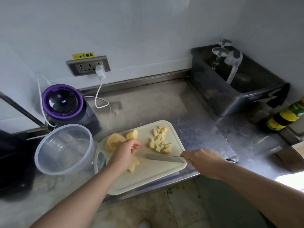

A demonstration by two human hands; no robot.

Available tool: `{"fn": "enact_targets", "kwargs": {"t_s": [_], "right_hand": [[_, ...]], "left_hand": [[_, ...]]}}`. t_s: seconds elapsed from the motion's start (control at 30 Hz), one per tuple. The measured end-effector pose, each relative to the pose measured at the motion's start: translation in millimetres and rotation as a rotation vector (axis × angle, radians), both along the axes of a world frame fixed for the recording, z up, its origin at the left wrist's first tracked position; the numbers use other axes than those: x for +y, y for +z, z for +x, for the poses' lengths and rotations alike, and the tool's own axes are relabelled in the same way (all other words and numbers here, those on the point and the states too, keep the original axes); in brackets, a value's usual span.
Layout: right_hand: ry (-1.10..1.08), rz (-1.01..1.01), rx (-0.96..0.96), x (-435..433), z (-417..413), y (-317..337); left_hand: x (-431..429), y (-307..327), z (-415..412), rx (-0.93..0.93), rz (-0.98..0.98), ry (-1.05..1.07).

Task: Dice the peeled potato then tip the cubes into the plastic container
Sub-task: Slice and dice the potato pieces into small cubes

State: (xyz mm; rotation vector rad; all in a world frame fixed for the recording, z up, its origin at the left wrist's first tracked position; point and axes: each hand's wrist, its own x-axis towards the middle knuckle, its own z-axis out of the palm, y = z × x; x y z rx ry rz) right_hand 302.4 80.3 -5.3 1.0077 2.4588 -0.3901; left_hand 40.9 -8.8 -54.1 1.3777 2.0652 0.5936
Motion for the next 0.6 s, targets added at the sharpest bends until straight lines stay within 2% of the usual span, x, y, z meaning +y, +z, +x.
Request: {"fn": "enact_targets", "kwargs": {"t_s": [0.17,0.27,0.33,0.5,0.6], "right_hand": [[0.053,0.057,-0.002,26.0,-27.6,-7.3],[0.041,0.039,0.036,31.2,-42.8,-9.4],[0.011,0.018,0.061,32.0,-50.4,-11.5],[-0.034,-0.016,0.123,26.1,-54.9,-11.0],[-0.039,-0.011,0.15,18.9,-46.3,-6.5]], "left_hand": [[-25.9,6.9,-16.9,0.074,-0.097,-0.039],[-35.7,-0.1,-22.2,0.086,-0.199,-0.152],[-38.2,-4.2,-24.3,0.17,-0.262,-0.247],[-32.8,-2.5,-20.5,0.284,-0.239,-0.361],[-28.9,0.0,-16.6,0.308,-0.211,-0.353]]}}
